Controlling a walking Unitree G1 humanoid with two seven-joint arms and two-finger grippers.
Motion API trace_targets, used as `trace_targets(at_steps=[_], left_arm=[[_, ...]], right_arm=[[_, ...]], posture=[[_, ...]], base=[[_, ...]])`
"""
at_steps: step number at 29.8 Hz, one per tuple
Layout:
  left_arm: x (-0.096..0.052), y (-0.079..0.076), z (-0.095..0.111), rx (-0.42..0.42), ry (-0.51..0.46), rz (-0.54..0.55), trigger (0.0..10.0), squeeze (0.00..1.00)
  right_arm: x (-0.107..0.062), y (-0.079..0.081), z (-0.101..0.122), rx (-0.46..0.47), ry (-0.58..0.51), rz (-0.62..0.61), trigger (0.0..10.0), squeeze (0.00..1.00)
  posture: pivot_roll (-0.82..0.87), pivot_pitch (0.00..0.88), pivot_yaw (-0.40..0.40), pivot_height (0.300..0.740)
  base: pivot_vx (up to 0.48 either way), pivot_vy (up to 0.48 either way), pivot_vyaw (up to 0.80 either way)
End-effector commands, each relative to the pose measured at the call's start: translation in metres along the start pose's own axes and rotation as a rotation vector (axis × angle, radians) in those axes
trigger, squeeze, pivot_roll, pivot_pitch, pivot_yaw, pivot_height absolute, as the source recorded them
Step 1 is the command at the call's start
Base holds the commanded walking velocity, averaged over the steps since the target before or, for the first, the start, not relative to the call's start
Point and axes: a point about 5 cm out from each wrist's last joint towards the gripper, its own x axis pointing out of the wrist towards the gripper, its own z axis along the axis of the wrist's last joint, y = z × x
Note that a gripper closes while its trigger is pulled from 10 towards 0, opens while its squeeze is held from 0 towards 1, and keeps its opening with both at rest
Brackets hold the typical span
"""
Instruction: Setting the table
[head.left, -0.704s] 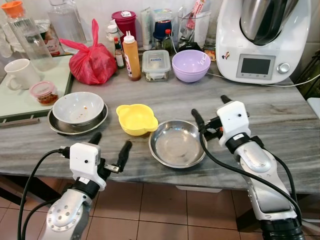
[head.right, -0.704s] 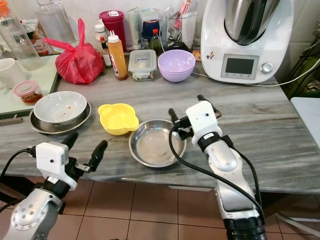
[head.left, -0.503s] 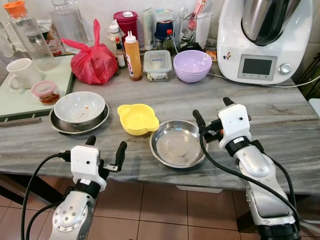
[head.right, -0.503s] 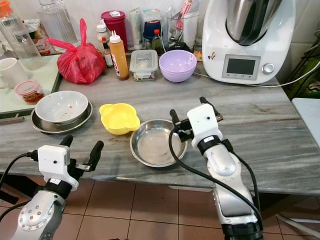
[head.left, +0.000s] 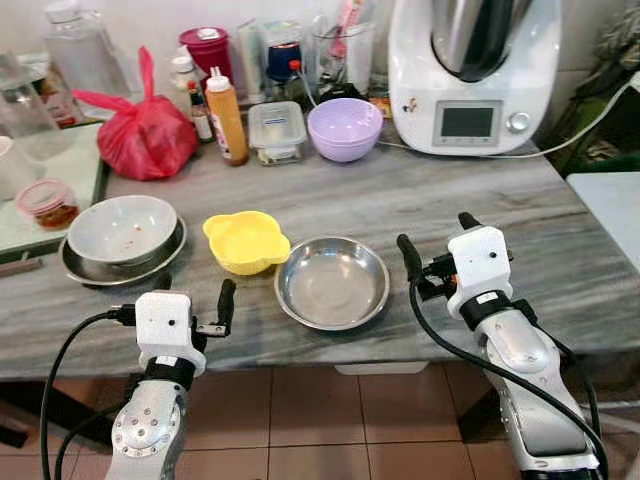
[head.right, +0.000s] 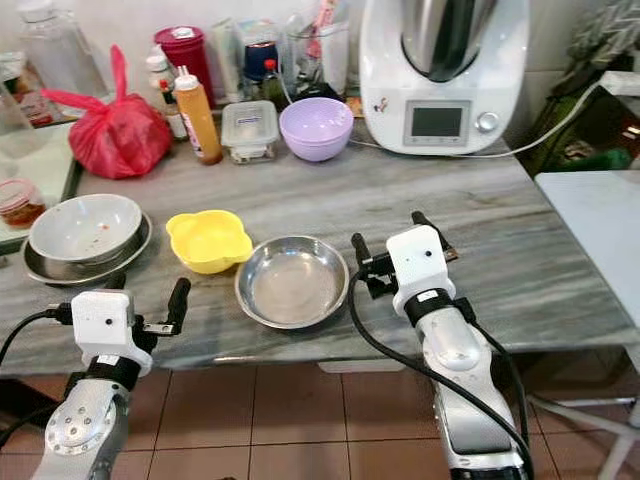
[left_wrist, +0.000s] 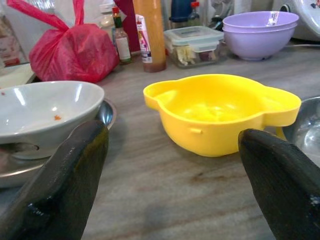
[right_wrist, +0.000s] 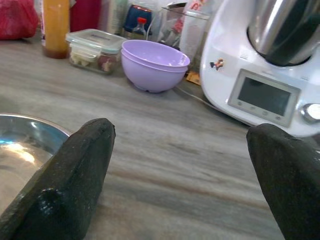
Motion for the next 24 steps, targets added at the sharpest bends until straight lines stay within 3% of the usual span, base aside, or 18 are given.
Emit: trace_targets(at_steps=[1, 13, 24], left_arm=[[-0.001, 0.003, -0.002, 0.019, 0.005, 0.010, 10.0, 0.00], [0.001, 0.006, -0.004, 0.057, 0.018, 0.023, 10.0, 0.00], [0.000, 0.004, -0.004, 0.049, 0.030, 0.003, 10.0, 0.00]], right_arm=[[0.001, -0.001, 0.010, -0.007, -0.042, -0.001, 10.0, 0.00], [0.011, 0.005, 0.014, -0.014, -0.065, 0.022, 10.0, 0.00], [0.011, 0.005, 0.013, -0.011, -0.063, 0.017, 10.0, 0.00]], posture=[[-0.10, 0.040, 0.049, 0.740], [-0.10, 0.049, 0.046, 0.740], [-0.09, 0.051, 0.046, 0.740]], base=[[0.000, 0.000, 0.00], [0.000, 0.000, 0.00], [-0.263, 0.000, 0.00]])
